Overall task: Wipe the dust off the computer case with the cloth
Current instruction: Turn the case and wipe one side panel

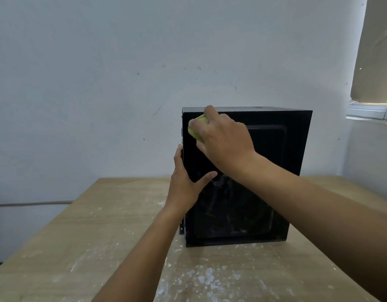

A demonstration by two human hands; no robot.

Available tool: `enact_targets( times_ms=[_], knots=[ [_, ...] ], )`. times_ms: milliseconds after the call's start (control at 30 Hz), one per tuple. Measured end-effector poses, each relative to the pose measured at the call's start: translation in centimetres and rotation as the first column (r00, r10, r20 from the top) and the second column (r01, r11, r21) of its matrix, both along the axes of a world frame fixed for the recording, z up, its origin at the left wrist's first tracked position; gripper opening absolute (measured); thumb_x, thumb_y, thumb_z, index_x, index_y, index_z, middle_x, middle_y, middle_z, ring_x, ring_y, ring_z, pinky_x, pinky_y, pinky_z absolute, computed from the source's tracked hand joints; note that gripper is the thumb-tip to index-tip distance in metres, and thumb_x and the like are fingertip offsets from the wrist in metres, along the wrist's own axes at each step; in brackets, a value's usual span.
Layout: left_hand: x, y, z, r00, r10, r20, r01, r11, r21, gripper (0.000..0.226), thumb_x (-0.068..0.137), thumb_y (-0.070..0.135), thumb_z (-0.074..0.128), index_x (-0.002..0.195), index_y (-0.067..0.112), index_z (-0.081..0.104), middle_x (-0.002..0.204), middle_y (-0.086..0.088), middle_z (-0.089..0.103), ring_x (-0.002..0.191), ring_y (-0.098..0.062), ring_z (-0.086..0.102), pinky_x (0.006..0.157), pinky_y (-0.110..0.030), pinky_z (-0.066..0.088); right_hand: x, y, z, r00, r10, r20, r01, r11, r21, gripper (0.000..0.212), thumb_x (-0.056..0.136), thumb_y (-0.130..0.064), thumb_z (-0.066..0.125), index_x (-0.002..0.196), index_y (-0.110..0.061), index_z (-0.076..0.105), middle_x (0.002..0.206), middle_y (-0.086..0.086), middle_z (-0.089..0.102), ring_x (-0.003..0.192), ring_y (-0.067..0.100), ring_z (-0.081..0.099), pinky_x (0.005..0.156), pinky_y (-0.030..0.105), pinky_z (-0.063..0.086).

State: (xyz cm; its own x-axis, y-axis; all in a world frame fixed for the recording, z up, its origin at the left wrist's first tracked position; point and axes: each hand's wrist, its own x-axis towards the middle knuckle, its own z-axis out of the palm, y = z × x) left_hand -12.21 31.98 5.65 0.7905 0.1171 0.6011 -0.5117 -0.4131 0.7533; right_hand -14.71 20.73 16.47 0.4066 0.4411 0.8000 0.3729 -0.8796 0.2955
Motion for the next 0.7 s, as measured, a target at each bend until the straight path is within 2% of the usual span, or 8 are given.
enact_targets(
  times_ms=[133,200,300,333,433,500,567,700],
  knots=[
    [0.2,0.1,0.0,1.0,0.022,-0.005,-0.022,0.999,0.027,0.099,0.081,0.03,0.078,0.153,0.02,0.011,0.133,0.011,0.048,0.113,-0.005,0.053,0.081,-0.008,0.045,-0.2,1.0,-2.0,0.998,-0.053,0.018,0.055,0.994,-0.092,0.015,0.073,-0.017,0.073,0.088,-0.019,0.069,0.092,0.007,0.058,0.056,0.02,0.053,0.042,0.023,0.025],
    [0.6,0.2,-0.1,0.998,0.058,0.006,-0.058,0.994,0.096,0.087,0.086,0.025,0.073,0.152,0.014,0.016,0.123,0.013,0.05,0.096,0.005,0.054,0.069,-0.002,0.045,-0.8,1.3,-3.4,0.998,-0.067,0.01,0.068,0.989,-0.131,0.017,0.071,-0.02,0.075,0.087,-0.022,0.07,0.092,0.005,0.06,0.057,0.019,0.055,0.042,0.023,0.023],
    [1.3,0.5,-0.5,0.993,0.12,0.01,-0.12,0.978,0.171,0.083,0.09,0.024,0.069,0.153,0.007,0.018,0.097,0.033,0.045,0.081,0.021,0.052,0.066,0.001,0.041,-1.1,1.5,-5.4,0.997,-0.064,-0.054,0.05,0.973,-0.226,0.032,0.082,-0.016,0.067,0.114,-0.014,0.064,0.1,0.009,0.059,0.067,0.024,0.059,0.045,0.029,0.029],
    [1.4,0.4,-0.5,0.992,0.127,0.007,-0.126,0.977,0.172,0.084,0.09,0.024,0.07,0.153,0.007,0.017,0.094,0.037,0.042,0.079,0.023,0.052,0.065,0.0,0.041,-1.3,1.3,-5.5,0.996,-0.064,-0.066,0.047,0.972,-0.231,0.033,0.082,-0.013,0.068,0.115,-0.011,0.063,0.099,0.01,0.059,0.066,0.025,0.059,0.045,0.029,0.03],
    [1.3,0.3,-0.4,0.994,0.106,0.006,-0.106,0.984,0.14,0.082,0.09,0.024,0.07,0.152,0.011,0.019,0.103,0.039,0.043,0.083,0.019,0.055,0.066,-0.002,0.044,-1.2,1.1,-4.4,0.996,-0.05,-0.074,0.033,0.978,-0.206,0.02,0.08,-0.014,0.069,0.101,-0.014,0.068,0.095,0.008,0.059,0.061,0.023,0.056,0.044,0.028,0.025],
    [0.8,0.2,-0.2,0.997,0.073,-0.006,-0.072,0.993,0.092,0.084,0.087,0.025,0.073,0.151,0.016,0.019,0.116,0.027,0.051,0.092,0.011,0.057,0.069,-0.006,0.048,-0.4,1.1,-3.4,0.999,-0.03,-0.044,0.022,0.985,-0.172,0.011,0.086,-0.013,0.061,0.094,-0.017,0.067,0.101,0.007,0.057,0.066,0.022,0.055,0.045,0.028,0.025],
    [0.2,0.1,0.1,0.999,0.032,-0.013,-0.031,0.999,0.025,0.095,0.082,0.029,0.079,0.152,0.023,0.015,0.127,0.018,0.051,0.107,0.002,0.056,0.079,-0.012,0.048,0.0,0.9,-1.8,1.0,0.004,0.0,-0.004,0.997,-0.079,0.007,0.081,-0.012,0.065,0.087,-0.016,0.066,0.095,0.007,0.056,0.059,0.021,0.049,0.043,0.025,0.023],
    [-0.2,-0.1,0.2,1.0,0.015,-0.016,-0.015,1.0,-0.008,0.101,0.077,0.038,0.08,0.152,0.026,0.014,0.131,0.023,0.039,0.119,0.002,0.043,0.082,-0.004,0.037,1.2,1.3,0.3,0.994,0.044,0.104,-0.051,0.996,0.066,0.018,0.072,-0.012,0.077,0.086,-0.016,0.066,0.086,0.007,0.056,0.051,0.018,0.035,0.041,0.021,0.019]
  ],
)
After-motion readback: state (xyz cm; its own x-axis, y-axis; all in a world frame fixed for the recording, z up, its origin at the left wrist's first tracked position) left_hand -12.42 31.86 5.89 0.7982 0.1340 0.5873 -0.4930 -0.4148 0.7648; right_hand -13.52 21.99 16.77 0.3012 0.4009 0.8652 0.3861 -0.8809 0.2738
